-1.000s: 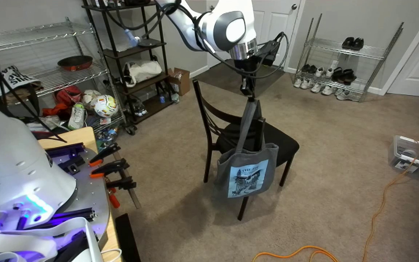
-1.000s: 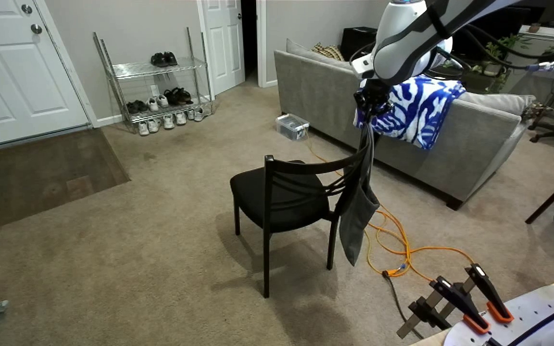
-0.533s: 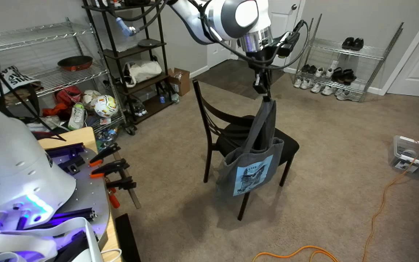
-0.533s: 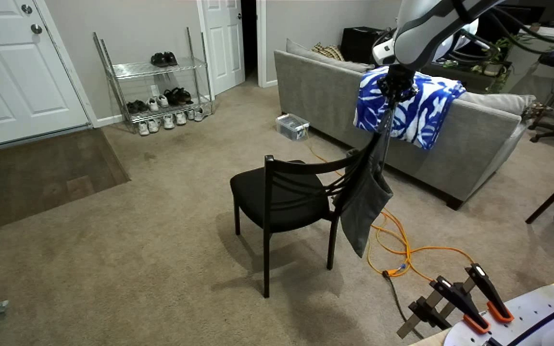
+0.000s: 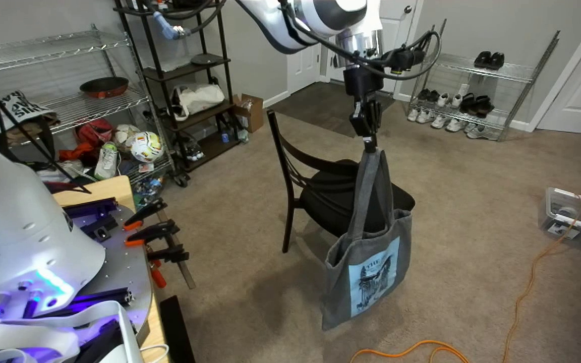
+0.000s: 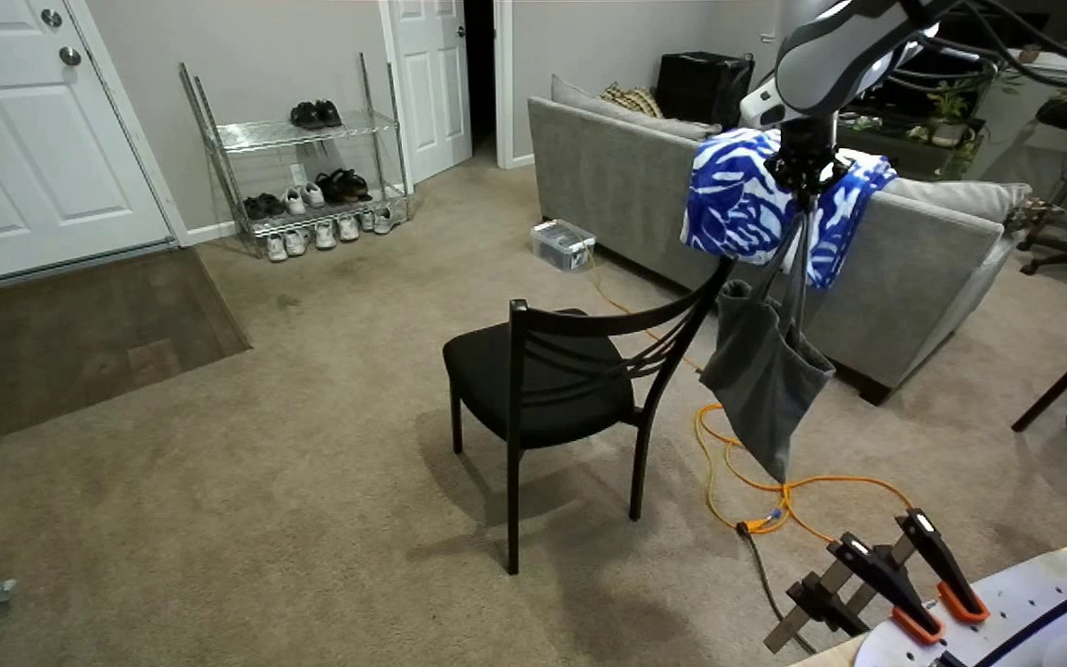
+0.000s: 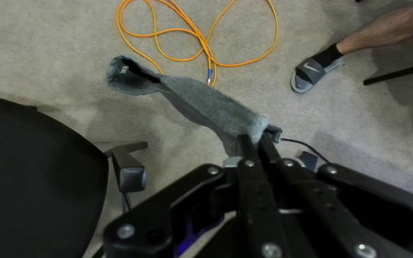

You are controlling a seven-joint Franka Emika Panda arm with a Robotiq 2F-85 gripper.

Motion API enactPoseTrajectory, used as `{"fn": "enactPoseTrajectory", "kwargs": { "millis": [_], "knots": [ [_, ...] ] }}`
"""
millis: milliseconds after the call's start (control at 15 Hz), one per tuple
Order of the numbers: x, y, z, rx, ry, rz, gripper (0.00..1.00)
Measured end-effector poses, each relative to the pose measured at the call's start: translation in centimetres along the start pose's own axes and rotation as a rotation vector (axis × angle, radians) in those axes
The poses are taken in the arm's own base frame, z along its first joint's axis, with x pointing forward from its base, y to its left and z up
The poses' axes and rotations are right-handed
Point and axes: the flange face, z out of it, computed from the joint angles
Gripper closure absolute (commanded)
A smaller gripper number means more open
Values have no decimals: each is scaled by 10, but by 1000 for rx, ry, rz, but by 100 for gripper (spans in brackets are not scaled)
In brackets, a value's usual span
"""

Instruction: Move the bag from the right side of the chair to the left side

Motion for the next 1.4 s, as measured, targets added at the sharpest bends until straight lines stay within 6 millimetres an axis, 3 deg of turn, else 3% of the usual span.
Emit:
{"fn": "enactPoseTrajectory", "kwargs": {
  "millis": [667, 1000, 1400],
  "knots": [
    [99, 39, 26, 80, 149, -324, 98],
    [131, 54, 25, 98, 173, -463, 98],
    [185, 71, 15, 125, 187, -622, 98]
  ]
}}
